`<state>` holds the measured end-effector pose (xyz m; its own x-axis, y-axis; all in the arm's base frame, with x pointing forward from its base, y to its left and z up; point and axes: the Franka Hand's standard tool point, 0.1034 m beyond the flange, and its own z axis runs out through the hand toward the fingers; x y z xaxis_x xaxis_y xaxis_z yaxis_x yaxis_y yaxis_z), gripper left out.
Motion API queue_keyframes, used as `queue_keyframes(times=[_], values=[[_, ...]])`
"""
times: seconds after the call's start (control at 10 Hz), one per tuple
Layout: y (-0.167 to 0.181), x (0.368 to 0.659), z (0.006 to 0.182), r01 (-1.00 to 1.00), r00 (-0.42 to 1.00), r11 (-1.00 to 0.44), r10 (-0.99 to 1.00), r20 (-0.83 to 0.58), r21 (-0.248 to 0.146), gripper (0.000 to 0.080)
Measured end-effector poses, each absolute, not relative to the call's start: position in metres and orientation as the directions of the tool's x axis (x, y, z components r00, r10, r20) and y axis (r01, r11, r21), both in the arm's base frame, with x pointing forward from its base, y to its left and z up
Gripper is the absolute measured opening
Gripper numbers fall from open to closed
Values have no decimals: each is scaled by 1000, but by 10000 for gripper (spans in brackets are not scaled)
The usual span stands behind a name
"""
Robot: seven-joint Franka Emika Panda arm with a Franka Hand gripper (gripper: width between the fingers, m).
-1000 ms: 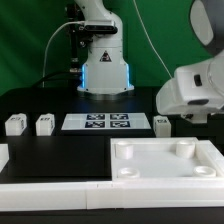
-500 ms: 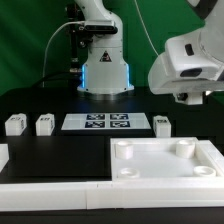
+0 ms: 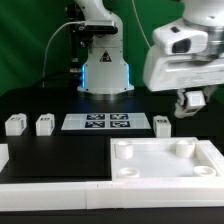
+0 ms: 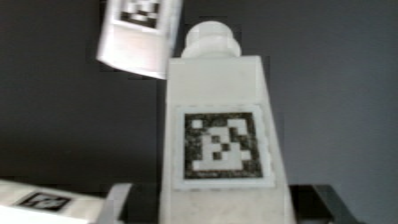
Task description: Assemble one leg
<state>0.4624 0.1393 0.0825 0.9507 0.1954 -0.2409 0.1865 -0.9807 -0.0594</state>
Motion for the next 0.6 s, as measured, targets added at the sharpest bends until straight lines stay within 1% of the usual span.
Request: queue_keyframes(times=[0.2,0.3,0.4,0.5,0.6], values=[[119,476,95,211,974,-976,215,-69,-57,294],[114,486,98,216,975,-975,213,57,-52,294],[116,481,94,221,967,-974,213,139,-49,294],[116,476,91,224,968,-973,216,129,-49,294],[116,478,92,223,968,-974,215,132,-49,294]])
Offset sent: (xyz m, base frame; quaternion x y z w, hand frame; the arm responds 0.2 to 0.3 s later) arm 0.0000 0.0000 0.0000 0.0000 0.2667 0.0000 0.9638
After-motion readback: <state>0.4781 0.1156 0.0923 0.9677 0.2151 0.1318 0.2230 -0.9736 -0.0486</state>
